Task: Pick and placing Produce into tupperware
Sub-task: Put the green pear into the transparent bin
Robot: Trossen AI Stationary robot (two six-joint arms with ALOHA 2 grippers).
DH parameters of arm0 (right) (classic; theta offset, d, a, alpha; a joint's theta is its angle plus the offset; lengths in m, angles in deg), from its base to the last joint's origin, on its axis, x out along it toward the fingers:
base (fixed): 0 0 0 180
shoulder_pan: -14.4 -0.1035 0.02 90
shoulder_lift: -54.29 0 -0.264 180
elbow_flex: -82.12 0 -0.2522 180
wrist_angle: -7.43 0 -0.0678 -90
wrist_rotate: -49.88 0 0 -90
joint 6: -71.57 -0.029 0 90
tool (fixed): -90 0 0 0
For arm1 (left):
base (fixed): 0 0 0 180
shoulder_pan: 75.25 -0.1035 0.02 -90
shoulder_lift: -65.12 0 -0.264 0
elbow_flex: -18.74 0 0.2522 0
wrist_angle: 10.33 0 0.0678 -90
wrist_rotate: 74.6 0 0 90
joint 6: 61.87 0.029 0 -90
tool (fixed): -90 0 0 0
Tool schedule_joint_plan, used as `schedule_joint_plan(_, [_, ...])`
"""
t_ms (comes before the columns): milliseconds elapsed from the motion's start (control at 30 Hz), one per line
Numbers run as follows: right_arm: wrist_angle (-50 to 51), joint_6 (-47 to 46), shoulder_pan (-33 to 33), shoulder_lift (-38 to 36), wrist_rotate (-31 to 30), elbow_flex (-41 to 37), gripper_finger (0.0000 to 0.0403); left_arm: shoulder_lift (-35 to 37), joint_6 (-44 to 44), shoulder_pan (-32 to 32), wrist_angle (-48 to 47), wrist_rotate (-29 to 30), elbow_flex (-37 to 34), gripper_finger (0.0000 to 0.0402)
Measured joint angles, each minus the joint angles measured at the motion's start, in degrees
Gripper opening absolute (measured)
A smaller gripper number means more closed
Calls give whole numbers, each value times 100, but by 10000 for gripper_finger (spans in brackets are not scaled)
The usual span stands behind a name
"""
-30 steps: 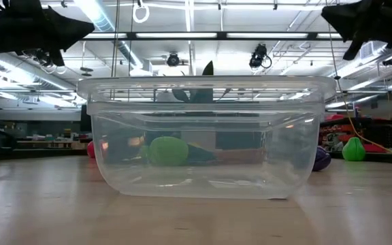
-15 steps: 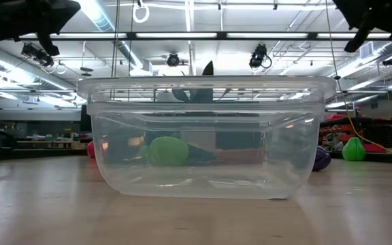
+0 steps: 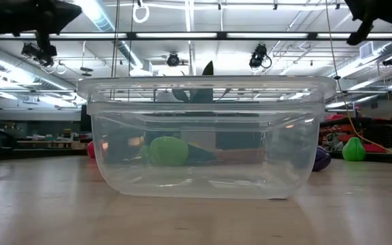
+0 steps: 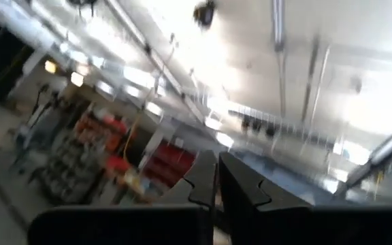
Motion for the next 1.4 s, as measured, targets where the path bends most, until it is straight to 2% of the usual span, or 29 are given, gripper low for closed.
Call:
schedule_joint_plan(100, [726, 129, 1, 228, -4, 506, 0, -270, -347, 0, -1420, 151, 643, 21])
schedule_joint_plan(233, [2575, 163, 1, 523, -116, 1461, 2, -685, -807, 0, -3152, 551, 1621, 17])
schedule_joint_plan(433, [5544, 43, 1, 919, -505, 3150, 7, -1303, -1036, -17, -4560, 1021, 3012, 28])
schedule_joint_plan(533, [6697, 35, 1, 1111, -653, 3970, 7, -1682, -1135, -131, -5249, 1083, 3666, 27])
schedule_joint_plan(733, [8729, 2, 1, 1675, -936, 5490, 7, -2536, -1881, -628, -6623, 1152, 4844, 17])
schedule_joint_plan(900, [10322, -368, 1, 2421, -1067, 6553, 7, -3258, -2252, -1173, -7702, 732, 5625, 18])
schedule_joint_plan(1133, [12466, -1073, 5, 3515, -1441, 7612, 9, -4025, -2374, -2183, -8545, -475, 6245, 32])
schedule_joint_plan(1267, [13077, -1479, 209, 3906, -1585, 7828, 24, -4296, -2374, -2672, -8711, -1047, 6264, 36])
schedule_joint_plan(1400, [13144, -1537, 611, 4099, -1432, 7793, 51, -4543, -2336, -3022, -8900, -1452, 6264, 33])
